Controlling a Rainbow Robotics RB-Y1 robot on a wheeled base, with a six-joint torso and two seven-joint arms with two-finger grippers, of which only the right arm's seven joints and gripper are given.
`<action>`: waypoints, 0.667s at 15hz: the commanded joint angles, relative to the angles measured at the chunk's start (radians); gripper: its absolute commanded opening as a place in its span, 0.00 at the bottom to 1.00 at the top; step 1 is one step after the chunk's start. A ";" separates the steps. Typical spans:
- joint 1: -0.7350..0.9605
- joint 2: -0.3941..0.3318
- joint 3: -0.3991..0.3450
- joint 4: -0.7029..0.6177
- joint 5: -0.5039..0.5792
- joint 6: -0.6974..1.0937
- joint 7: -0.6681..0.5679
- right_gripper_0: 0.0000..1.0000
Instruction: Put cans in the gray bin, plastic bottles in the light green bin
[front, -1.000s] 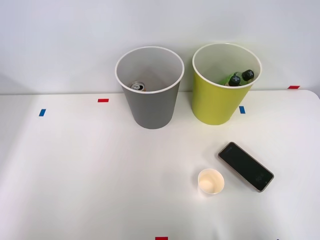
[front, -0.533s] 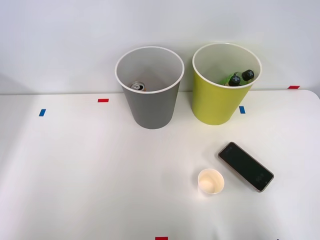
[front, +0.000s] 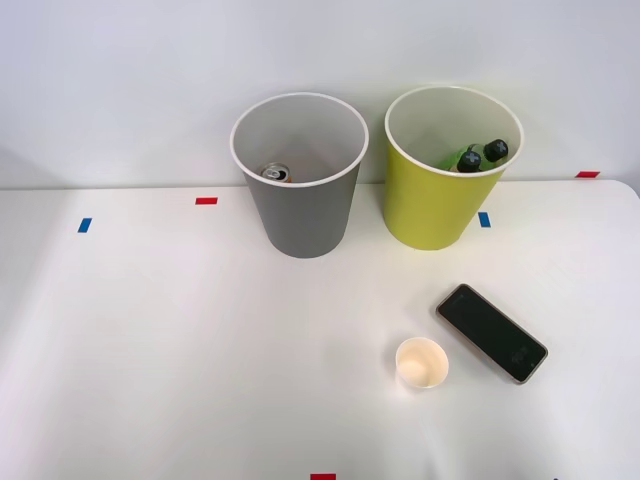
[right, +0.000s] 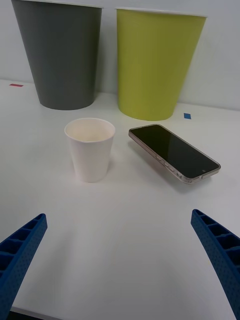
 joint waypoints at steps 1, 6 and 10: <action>0.000 0.000 0.000 0.000 0.000 0.000 0.000 1.00; 0.000 0.000 0.000 0.000 0.000 0.000 0.000 1.00; 0.000 0.000 0.000 0.000 0.000 0.000 0.000 1.00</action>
